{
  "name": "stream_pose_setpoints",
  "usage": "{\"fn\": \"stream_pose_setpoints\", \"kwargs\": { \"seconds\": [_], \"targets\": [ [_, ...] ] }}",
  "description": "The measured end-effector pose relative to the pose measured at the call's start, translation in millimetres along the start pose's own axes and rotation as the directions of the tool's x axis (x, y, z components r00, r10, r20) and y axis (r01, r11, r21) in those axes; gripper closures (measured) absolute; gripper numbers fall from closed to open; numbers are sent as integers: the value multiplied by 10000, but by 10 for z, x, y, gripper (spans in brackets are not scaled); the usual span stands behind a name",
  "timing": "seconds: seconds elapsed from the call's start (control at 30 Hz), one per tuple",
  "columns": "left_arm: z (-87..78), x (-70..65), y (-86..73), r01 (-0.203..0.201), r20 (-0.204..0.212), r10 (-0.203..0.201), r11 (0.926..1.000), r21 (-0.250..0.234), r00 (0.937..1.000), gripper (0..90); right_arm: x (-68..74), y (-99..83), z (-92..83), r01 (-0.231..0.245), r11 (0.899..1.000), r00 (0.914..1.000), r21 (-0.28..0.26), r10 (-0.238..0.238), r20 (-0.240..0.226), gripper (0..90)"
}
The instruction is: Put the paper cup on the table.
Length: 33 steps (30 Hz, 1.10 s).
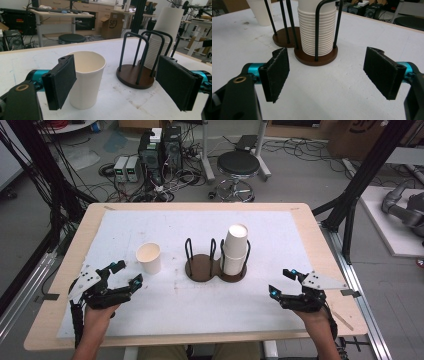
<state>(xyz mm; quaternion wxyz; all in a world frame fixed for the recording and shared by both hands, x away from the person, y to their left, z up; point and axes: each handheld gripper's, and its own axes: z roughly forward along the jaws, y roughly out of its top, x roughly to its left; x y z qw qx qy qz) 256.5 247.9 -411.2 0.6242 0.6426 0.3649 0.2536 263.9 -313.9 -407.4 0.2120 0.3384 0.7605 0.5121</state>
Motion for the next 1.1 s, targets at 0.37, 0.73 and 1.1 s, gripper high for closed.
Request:
{"fn": "stream_pose_setpoints", "kwargs": {
  "seconds": [0.37, 0.73, 1.1],
  "targets": [
    [19, -41, 24, -78, 346, 90, 9994, -347, 9994, 169, 35, 2, -35, -49, 9999, 9999, -95, 50, 108, 213],
    [-4, -22, -3, 0, 252, 7, 9996, -293, 9997, 171, 45, 16, -24, -74, 9998, 9998, -163, 77, 195, 213],
    [0, -15, -18, -28, 178, 33, 9996, -270, 9998, 171, 24, 14, -9, -49, 9998, 9998, -196, 52, 168, 213]
  ]
}}
